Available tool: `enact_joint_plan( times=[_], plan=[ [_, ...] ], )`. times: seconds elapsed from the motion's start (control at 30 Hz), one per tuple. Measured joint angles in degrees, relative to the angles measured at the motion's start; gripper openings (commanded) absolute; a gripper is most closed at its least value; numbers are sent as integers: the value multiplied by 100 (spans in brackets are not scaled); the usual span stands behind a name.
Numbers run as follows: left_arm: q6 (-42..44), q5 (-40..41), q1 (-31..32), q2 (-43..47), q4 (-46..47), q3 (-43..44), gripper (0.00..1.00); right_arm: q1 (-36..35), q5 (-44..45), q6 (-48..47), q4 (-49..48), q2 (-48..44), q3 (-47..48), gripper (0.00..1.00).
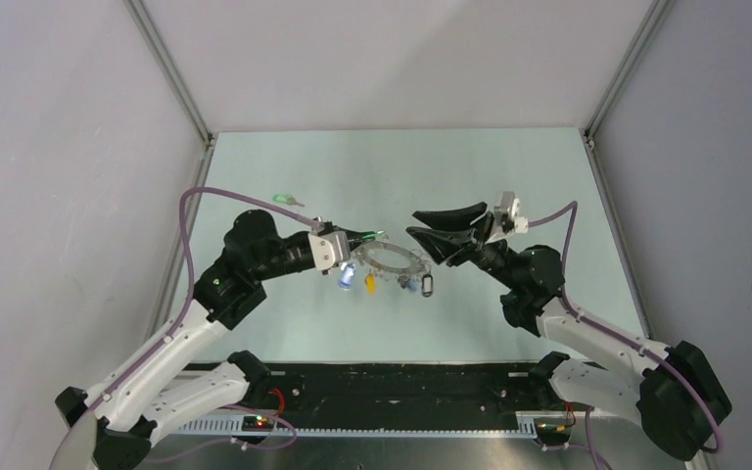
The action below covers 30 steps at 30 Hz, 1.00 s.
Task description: Remove the keys from the keyring
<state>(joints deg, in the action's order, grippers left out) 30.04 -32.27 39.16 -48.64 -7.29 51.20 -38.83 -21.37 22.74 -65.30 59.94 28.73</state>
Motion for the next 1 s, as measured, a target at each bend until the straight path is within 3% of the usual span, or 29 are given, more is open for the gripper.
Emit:
enact_joint_plan(
  times=[0.43, 0.73, 1.0],
  plan=[
    [52, -203, 9, 157, -20, 0, 0, 35, -1574, -2745, 2422, -212, 739, 38],
    [103, -350, 11, 177, -20, 0, 0, -221, -1768, -3606, 3130, 245, 1246, 37],
    [105, -417, 9, 184, -24, -22, 0, -348, -1941, -3829, 3292, 433, 1403, 36]
  ],
)
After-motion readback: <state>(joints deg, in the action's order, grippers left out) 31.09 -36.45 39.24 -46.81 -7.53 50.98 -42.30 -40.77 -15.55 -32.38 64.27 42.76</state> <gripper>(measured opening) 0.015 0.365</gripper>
